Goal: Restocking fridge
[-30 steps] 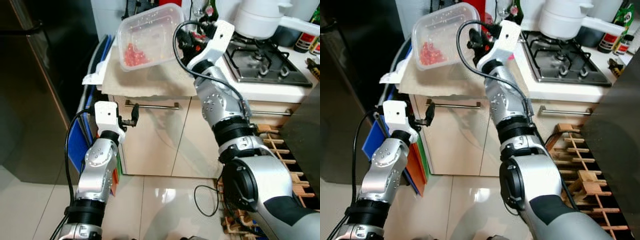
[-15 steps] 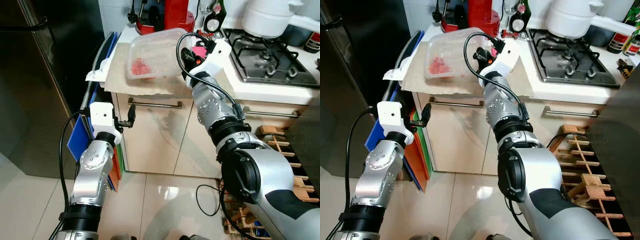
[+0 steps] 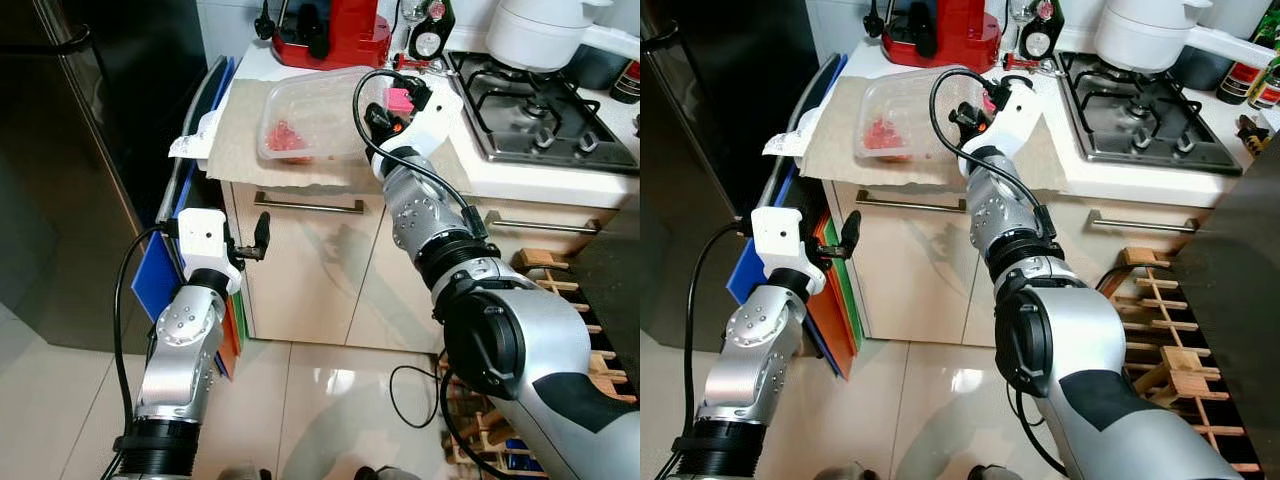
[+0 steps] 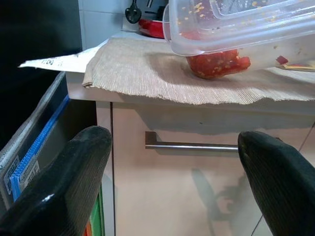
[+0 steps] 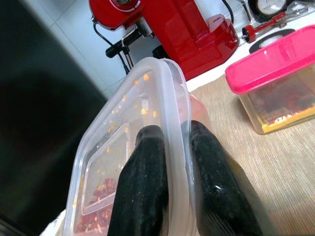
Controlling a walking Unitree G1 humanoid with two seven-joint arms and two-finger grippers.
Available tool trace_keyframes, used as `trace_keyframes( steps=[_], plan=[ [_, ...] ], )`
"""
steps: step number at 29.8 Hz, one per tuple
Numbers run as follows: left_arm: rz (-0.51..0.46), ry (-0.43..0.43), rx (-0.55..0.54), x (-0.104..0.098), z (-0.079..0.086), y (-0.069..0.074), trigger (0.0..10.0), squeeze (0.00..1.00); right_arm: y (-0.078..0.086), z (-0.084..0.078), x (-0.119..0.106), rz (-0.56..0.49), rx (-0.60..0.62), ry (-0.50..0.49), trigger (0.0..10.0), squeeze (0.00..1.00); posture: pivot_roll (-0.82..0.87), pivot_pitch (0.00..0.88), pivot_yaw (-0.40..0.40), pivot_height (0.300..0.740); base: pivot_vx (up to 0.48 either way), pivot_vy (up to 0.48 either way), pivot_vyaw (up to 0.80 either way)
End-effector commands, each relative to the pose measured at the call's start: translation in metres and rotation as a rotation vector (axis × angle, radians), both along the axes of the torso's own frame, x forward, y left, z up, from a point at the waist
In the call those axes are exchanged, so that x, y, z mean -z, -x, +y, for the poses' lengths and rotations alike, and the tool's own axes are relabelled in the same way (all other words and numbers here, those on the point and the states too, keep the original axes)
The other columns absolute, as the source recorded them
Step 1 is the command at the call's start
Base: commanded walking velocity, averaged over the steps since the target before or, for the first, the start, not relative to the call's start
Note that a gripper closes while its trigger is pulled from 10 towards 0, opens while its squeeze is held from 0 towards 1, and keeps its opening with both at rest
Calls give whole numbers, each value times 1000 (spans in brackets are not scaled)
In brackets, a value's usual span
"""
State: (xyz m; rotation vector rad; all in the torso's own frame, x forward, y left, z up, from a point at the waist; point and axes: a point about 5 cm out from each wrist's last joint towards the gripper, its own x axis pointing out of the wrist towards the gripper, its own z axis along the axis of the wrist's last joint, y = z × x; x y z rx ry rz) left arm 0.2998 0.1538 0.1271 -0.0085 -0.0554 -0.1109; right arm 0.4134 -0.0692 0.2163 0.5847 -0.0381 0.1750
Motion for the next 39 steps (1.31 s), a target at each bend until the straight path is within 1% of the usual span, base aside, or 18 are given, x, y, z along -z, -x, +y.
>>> trace_keyframes(
  steps=[1, 2, 3, 10, 16, 19, 28, 32, 37, 38, 39],
  plan=[
    [3, -6, 3, -1, -2, 2, 10000, 0, -1, 1, -3, 6, 11, 27, 10000, 0, 143, 65, -52, 740, 0, 0, 0],
    [4, -5, 2, -1, -3, 2, 10000, 0, -1, 0, -3, 11, 21, 34, 10000, 243, 144, 67, -56, 740, 0, 0, 0],
    [5, -3, 0, 0, -3, 2, 10000, 0, -2, -2, -2, 18, 35, 43, 10000, 1000, 144, 70, -59, 740, 0, 0, 0],
    [10, 1, -5, 1, -4, 4, 10000, 0, -2, -7, -1, 27, 71, 94, 10000, 1000, 147, 70, -67, 740, 0, 0, 0],
    [13, 4, -13, 2, -5, 7, 10000, 0, -2, -11, -1, 5, 127, 204, 10000, 1000, 158, 64, -73, 740, 0, 0, 0],
    [10, -1, -18, 2, -4, 8, 10000, 0, -2, -11, -1, -9, 131, 253, 10000, 1000, 161, 59, -74, 740, 0, 0, 0],
    [5, -10, -16, 2, -6, 8, 10000, 0, -2, -10, -8, -45, 141, 307, 10000, 1000, 160, 45, -75, 740, 0, 0, 0],
    [2, -13, -16, 1, -6, 6, 10000, 0, -3, -14, -9, -52, 176, 365, 10000, 1000, 162, 40, -76, 740, 0, 0, 0],
    [0, -15, -16, 0, -6, 6, 10000, 0, -3, -15, -12, -68, 171, 363, 10000, 1000, 162, 43, -70, 740, 0, 0, 0],
    [0, -15, -17, 0, -6, 6, 10000, 0, -3, -15, -16, -95, 173, 382, 10000, 1000, 159, 43, -66, 740, 0, 0, 0],
    [0, -15, -17, 0, -6, 6, 10000, 0, -3, -15, -16, -95, 173, 382, 10000, 1000, 159, 43, -66, 740, 0, 0, 0]
  ],
)
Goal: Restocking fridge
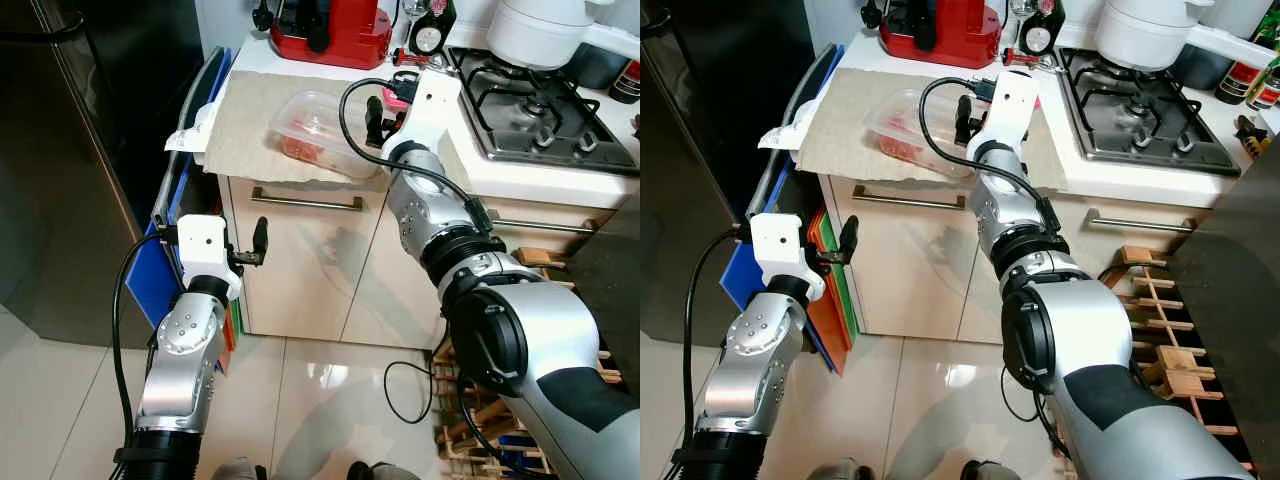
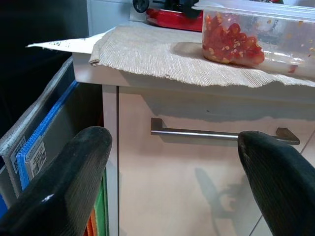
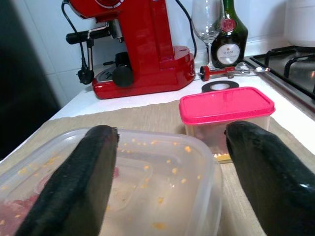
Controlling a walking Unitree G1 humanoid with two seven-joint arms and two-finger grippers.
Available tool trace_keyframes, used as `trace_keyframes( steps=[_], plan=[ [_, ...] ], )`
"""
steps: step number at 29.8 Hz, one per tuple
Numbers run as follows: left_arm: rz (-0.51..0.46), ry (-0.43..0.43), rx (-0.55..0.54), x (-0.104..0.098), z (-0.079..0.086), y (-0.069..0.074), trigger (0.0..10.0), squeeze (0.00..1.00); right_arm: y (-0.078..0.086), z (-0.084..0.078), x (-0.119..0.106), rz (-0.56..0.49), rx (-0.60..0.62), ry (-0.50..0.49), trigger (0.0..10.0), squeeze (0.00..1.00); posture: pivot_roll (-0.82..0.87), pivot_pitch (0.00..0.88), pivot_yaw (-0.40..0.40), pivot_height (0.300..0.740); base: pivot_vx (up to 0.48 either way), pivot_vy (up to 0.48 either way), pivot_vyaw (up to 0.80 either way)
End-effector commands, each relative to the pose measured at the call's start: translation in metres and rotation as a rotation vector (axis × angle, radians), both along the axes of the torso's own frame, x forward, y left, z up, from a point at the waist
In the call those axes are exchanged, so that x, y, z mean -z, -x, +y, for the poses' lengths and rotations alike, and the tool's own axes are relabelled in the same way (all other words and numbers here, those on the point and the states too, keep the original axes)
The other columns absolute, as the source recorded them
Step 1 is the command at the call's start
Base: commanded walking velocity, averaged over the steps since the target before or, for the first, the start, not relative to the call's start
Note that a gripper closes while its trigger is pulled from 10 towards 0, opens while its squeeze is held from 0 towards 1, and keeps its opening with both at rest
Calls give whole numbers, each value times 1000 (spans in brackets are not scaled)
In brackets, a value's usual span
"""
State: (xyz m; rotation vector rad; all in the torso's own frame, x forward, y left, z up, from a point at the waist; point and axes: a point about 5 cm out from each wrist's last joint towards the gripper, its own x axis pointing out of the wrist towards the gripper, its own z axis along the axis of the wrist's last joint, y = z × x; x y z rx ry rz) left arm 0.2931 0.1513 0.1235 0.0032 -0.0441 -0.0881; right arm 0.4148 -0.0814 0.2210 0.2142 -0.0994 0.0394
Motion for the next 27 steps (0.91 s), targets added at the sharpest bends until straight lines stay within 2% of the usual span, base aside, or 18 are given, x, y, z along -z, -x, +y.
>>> trace_keyframes(
  steps=[1, 2, 5, 6, 7, 9, 12, 14, 15, 16, 17, 19, 20, 21, 22, 23, 26, 27],
  plan=[
    [-11, -3, 6, -4, -3, -1, 10000, 0, -2, -4, -16, -73, 5, 41, 10000, 357, 151, 42, -63, 740, 0, 0, 0],
    [-11, -2, 6, -4, -3, -2, 10000, 0, -2, -5, -21, -102, 5, 54, 10000, 0, 151, 42, -63, 740, 0, 0, 0],
    [-12, 7, 6, -4, -4, -4, 10000, 0, -3, -17, -39, -205, 29, 87, 10000, 0, 127, 40, -54, 740, 0, 0, 0],
    [-14, 14, 9, -4, -5, -6, 10000, 0, -2, -31, -51, -280, 63, 91, 10000, 0, 121, 39, -53, 740, 0, 0, 0],
    [-14, 14, 9, -4, -5, -6, 10000, 0, -2, -31, -51, -280, 63, 91, 10000, 0, 121, 39, -53, 740, 0, 0, 0],
    [-13, 20, 9, -4, -5, -7, 10000, 0, -1, -42, -59, -332, 85, 88, 10000, 0, 110, 36, -54, 740, 0, 0, 0],
    [-5, 42, -7, -4, -5, -10, 10000, 0, 7, -70, -62, -433, 157, 143, 10000, 0, 82, 31, -52, 740, 0, 0, 0],
    [0, 36, -2, -4, -5, -11, 10000, 0, 13, -90, -57, -461, 209, 165, 10000, 0, 69, 29, -51, 740, 0, 0, 0],
    [2, 30, 2, -3, -6, -12, 10000, 0, 23, -111, -46, -456, 280, 177, 10000, 0, 51, 25, -52, 740, 0, 0, 0],
    [2, 30, 2, -3, -6, -12, 10000, 0, 23, -111, -46, -456, 280, 177, 10000, 0, 51, 25, -52, 740, 0, 0, 0],
    [3, 32, 2, -3, -5, -12, 10000, 0, 30, -122, -37, -441, 318, 175, 10000, 0, 48, 24, -51, 740, 0, 0, 0],
    [2, 24, 3, -3, -5, -12, 10000, 0, 35, -125, -29, -425, 335, 176, 10000, 0, 38, 20, -49, 740, 0, 0, 0],
    [-4, 20, 9, -4, -4, -12, 10000, 0, 48, -129, -8, -383, 361, 203, 10000, 0, 33, 16, -48, 740, 0, 0, 0],
    [-7, 20, 11, -5, -4, -12, 10000, 0, 54, -128, 5, -358, 361, 239, 10000, 0, 30, 12, -48, 740, 0, 0, 0],
    [-7, 20, 11, -5, -4, -12, 10000, 0, 54, -128, 5, -358, 361, 239, 10000, 0, 30, 12, -48, 740, 0, 0, 0],
    [-15, 18, 10, -6, -2, -12, 10000, 0, 67, -120, 28, -331, 324, 313, 10000, 0, 26, 5, -45, 740, 0, 0, 0],
    [-21, 8, 5, -7, 1, -13, 10000, 0, 79, -115, 54, -248, 301, 296, 10000, 0, 29, 2, -44, 740, 0, 0, 0],
    [-20, 7, 4, -7, 3, -11, 10000, 0, 88, -111, 72, -192, 272, 297, 10000, 0, 32, 0, -43, 740, 0, 0, 0]
  ],
)
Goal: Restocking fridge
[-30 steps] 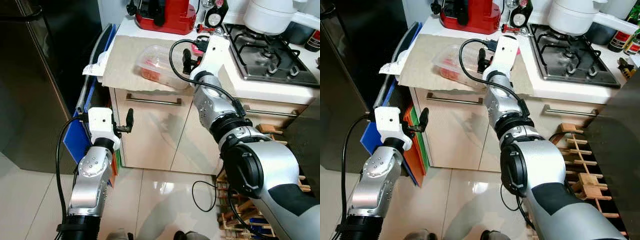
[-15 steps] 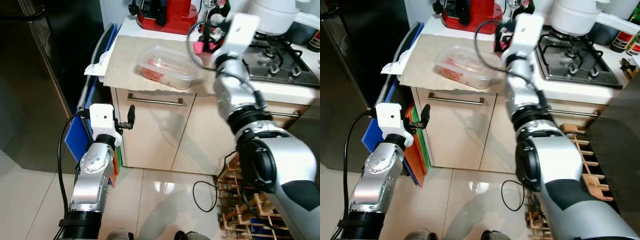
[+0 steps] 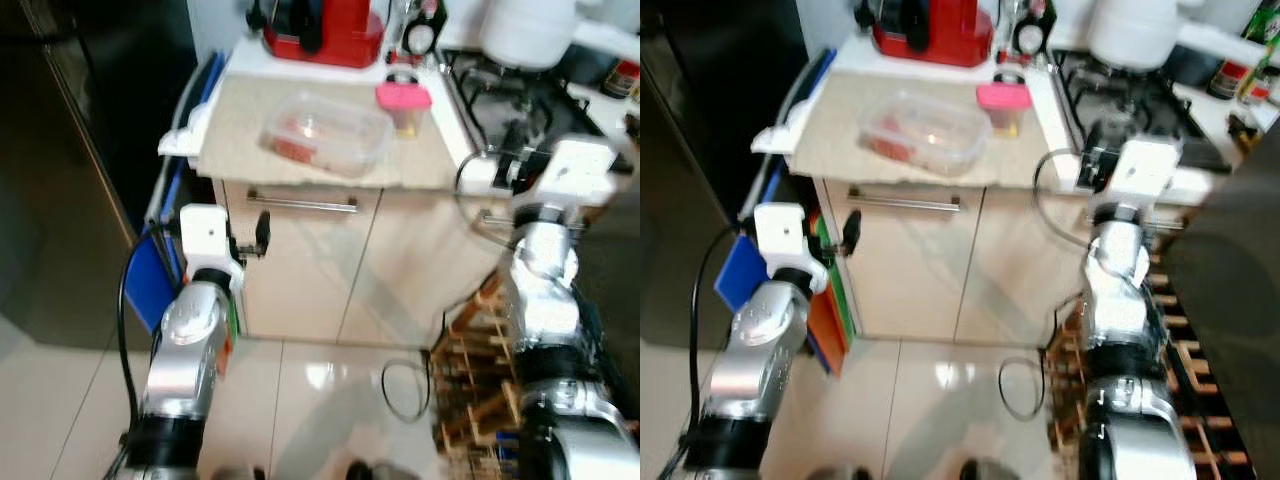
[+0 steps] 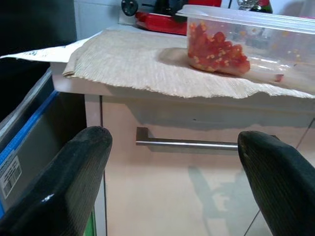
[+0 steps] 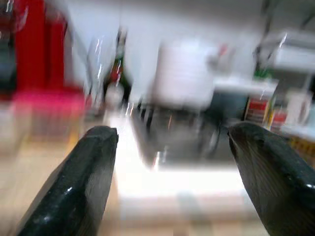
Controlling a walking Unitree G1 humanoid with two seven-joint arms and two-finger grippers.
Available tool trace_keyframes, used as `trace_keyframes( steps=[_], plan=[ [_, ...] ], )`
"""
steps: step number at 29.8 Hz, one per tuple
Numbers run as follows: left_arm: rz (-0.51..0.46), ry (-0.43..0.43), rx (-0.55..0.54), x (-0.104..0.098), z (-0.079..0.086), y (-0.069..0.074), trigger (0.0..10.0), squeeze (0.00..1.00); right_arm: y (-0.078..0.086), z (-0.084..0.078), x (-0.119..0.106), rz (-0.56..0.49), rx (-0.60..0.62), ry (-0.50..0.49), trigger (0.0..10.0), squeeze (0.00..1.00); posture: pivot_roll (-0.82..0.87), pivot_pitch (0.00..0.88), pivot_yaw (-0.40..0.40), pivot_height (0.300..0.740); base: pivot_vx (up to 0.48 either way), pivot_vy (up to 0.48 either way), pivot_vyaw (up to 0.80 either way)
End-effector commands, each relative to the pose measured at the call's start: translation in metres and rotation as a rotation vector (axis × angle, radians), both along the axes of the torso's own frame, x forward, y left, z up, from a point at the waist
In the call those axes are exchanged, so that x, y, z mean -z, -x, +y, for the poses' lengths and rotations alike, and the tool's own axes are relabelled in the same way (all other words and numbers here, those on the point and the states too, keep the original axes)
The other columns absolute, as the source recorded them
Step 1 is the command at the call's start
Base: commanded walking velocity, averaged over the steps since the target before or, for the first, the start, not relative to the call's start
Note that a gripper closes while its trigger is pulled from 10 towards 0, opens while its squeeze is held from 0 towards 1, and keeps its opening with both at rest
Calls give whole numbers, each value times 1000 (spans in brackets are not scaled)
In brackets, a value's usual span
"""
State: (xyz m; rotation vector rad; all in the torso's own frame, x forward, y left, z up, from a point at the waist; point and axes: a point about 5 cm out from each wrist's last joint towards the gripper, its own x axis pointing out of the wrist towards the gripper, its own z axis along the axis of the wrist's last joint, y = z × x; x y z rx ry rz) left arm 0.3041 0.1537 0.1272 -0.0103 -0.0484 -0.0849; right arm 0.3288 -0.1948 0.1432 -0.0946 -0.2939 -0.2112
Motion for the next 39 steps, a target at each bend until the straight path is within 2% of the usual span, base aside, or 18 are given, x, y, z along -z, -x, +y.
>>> trace_keyframes(
  steps=[1, 2, 3, 4, 5, 8, 10, 11, 13, 15, 17, 23, 28, 39],
  plan=[
    [-16, -7, 6, -3, 0, 0, 10000, 0, 2, 3, -6, -15, -15, 11, 10000, 0, 32, 0, -43, 740, 0, 0, 0],
    [-16, -7, 6, -3, 1, 0, 10000, 0, 5, 4, -2, 2, -21, 10, 10000, 0, 32, 0, -43, 740, 0, 0, 0],
    [0, -3, -5, 0, 3, 3, 10000, 0, 11, 8, 14, 68, -53, -15, 10000, 0, 35, 0, -42, 740, 0, 0, 0],
    [0, -3, -5, 0, 3, 3, 10000, 0, 11, 8, 14, 68, -53, -15, 10000, 0, 35, 0, -42, 740, 0, 0, 0],
    [18, -17, -7, 6, 4, 9, 10000, 0, 18, 14, 38, 165, -107, -68, 10000, 0, 41, 0, -43, 740, 0, 0, 0],
    [34, -25, -1, 12, 4, 16, 10000, 0, 25, 19, 59, 257, -155, -107, 10000, 0, 42, 0, -43, 740, 0, 0, 0],
    [51, -38, 23, 20, 3, 27, 10000, 0, 38, 23, 77, 330, -203, -92, 10000, 0, 47, 0, -46, 740, 0, 0, 0],
    [51, -38, 23, 20, 3, 27, 10000, 0, 38, 23, 77, 330, -203, -92, 10000, 0, 47, 0, -46, 740, 0, 0, 0],
    [65, -47, 57, 28, 3, 38, 10000, 0, 52, 22, 85, 367, -230, -61, 10000, 0, 48, 0, -47, 740, 0, 0, 0],
    [71, -78, 78, 33, 5, 43, 10000, 0, 63, 18, 88, 384, -237, -45, 10000, 0, 44, 0, -45, 740, 0, 0, 0],
    [91, -85, 82, 36, 4, 42, 10000, 0, 67, 15, 89, 388, -226, -60, 10000, 0, 36, 0, -42, 740, 0, 0, 0],
    [88, -89, 103, 31, -8, 25, 10000, 0, 65, 12, 87, 364, -162, -117, 10000, 0, 9, 7, -12, 740, 0, 0, 0],
    [72, -89, 139, 28, -11, 18, 10000, 0, 63, 15, 83, 353, -141, -118, 10000, 0, -10, 10, 10, 740, 0, 0, 0],
    [70, -63, 104, 25, -15, 10, 10000, 0, 54, 17, 78, 343, -133, -107, 10000, 0, -10, 9, -2, 740, 0, 0, 0]
  ],
)
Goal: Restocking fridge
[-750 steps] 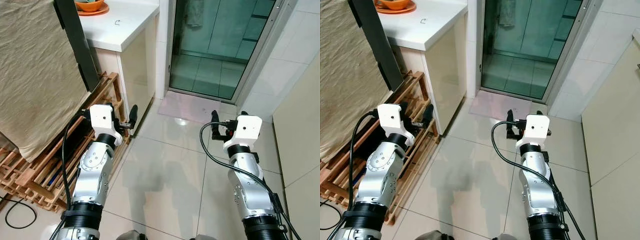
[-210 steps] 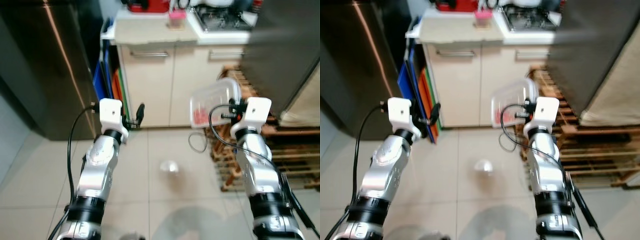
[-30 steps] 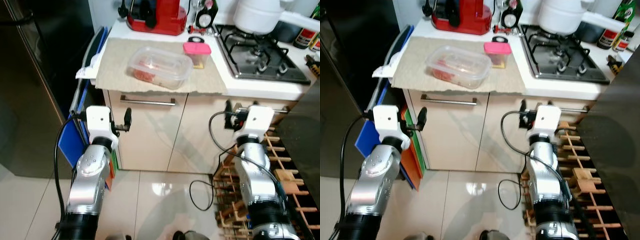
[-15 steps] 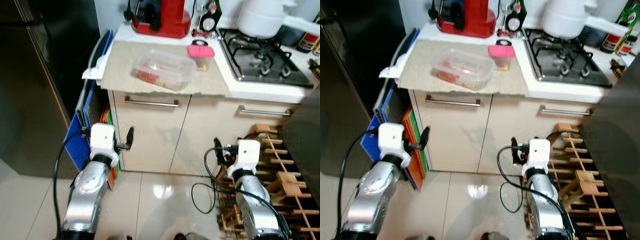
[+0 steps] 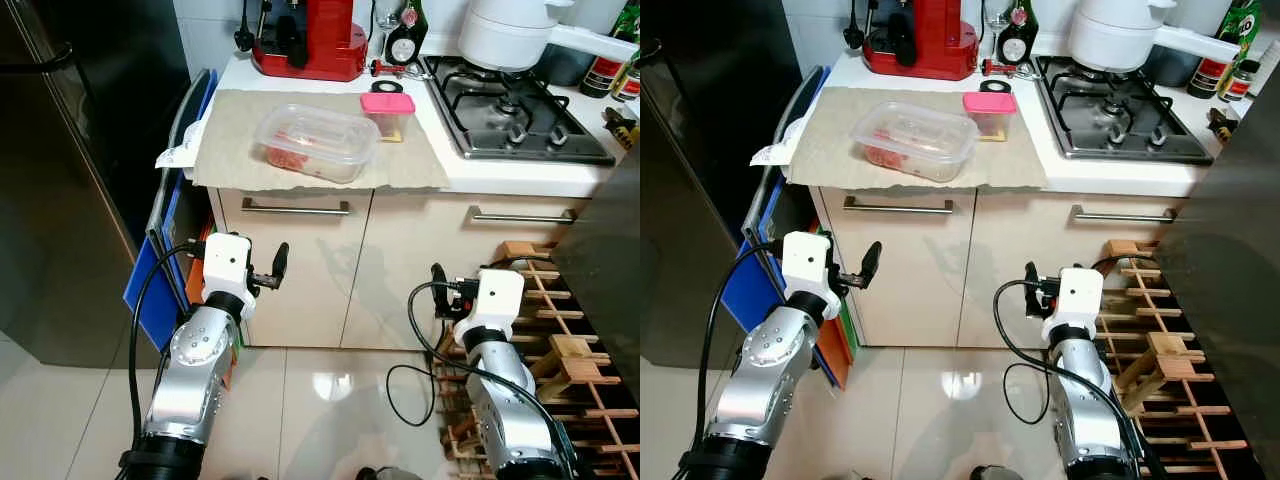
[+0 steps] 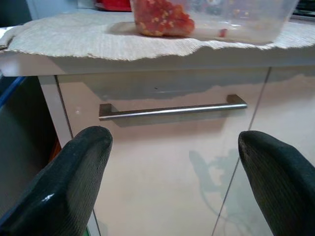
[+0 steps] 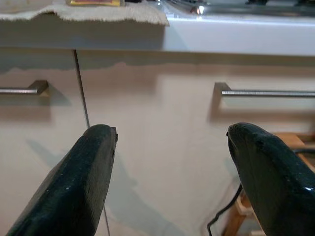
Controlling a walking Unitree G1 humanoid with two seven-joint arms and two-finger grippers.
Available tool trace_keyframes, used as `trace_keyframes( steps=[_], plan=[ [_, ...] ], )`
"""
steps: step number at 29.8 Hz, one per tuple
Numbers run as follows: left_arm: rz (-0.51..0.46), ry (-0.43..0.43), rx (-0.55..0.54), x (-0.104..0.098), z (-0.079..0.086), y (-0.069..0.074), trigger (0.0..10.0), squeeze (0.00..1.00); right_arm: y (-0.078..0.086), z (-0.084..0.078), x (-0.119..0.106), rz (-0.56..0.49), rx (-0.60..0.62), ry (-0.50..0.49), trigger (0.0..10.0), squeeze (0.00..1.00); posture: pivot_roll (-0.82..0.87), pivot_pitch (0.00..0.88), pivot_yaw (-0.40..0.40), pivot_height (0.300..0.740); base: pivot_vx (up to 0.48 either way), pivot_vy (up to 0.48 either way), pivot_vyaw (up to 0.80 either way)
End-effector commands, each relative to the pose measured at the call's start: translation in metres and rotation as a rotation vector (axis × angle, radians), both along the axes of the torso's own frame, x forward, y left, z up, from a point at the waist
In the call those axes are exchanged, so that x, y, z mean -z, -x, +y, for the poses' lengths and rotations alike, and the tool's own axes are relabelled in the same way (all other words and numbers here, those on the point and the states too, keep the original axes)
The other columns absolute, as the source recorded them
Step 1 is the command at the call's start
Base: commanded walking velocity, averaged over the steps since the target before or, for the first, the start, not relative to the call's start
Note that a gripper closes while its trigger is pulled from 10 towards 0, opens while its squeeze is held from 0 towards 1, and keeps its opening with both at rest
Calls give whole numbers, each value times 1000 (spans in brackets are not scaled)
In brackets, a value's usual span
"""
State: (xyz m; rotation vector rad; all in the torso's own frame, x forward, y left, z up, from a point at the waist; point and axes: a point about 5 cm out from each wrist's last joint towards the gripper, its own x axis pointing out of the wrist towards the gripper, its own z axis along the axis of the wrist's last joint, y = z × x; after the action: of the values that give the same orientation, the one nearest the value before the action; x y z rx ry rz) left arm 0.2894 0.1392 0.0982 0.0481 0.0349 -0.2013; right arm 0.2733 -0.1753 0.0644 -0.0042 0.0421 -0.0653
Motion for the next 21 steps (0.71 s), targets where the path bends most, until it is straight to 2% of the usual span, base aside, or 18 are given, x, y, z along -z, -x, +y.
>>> trace_keyframes(
  steps=[1, 21],
  plan=[
    [-10, 5, -15, -4, 0, -6, 10000, 0, -2, -2, -1, 12, 12, 0, 10000, 0, -9, 8, -4, 740, 0, 0, 0],
    [-29, 28, -30, -8, -2, -10, 10000, 0, -11, 1, -4, 17, -9, 13, 10000, 0, -9, 8, -18, 740, -251, 0, 0]
  ],
)
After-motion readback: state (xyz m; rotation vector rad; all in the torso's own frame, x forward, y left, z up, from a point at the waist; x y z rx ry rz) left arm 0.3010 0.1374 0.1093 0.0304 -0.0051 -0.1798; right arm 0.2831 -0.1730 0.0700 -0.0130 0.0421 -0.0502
